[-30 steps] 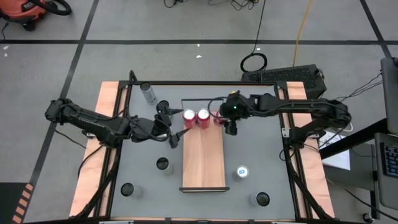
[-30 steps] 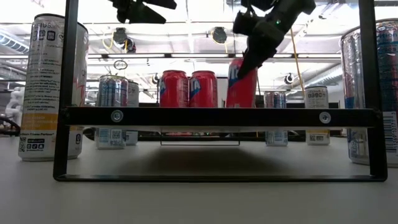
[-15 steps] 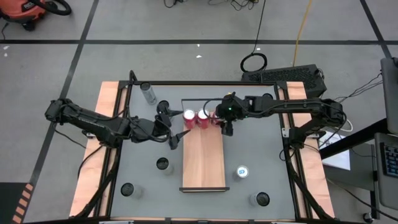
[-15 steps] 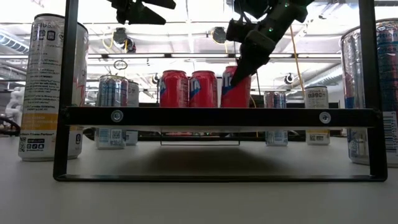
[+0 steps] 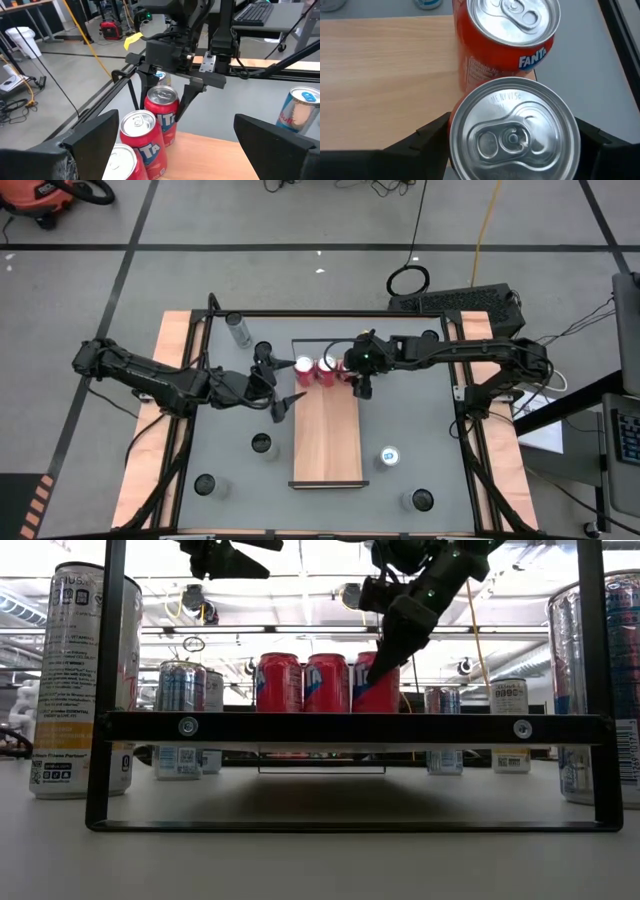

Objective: Place canned beverage on shelf
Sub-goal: Put the red soda can on the shelf aligned with the other red soda cans on the shelf

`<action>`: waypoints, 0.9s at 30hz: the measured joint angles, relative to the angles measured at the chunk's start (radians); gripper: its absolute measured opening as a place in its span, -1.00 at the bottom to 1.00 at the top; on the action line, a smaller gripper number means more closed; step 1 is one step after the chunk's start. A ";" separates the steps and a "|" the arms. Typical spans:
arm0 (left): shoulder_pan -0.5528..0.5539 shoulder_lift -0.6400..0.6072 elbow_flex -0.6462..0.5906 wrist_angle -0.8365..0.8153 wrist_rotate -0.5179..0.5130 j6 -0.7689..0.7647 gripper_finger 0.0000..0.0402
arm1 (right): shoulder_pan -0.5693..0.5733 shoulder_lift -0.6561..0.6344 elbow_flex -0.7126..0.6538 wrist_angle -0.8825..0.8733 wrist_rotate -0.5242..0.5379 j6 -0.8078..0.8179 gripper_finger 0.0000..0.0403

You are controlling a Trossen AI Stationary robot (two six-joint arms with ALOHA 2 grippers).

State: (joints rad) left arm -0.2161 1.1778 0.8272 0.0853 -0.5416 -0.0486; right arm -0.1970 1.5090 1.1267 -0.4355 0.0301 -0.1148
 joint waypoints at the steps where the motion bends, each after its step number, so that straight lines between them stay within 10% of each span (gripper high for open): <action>1: 0.000 0.000 0.000 -0.001 0.003 0.000 0.97 | 0.000 0.002 0.000 0.006 0.000 0.000 0.34; 27: 0.000 0.000 0.000 0.010 0.021 0.000 0.97 | -0.020 0.004 0.019 0.064 -0.004 -0.038 0.65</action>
State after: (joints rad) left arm -0.2165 1.1778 0.8272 0.0952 -0.5201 -0.0483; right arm -0.2169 1.5135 1.1457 -0.3716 0.0257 -0.1528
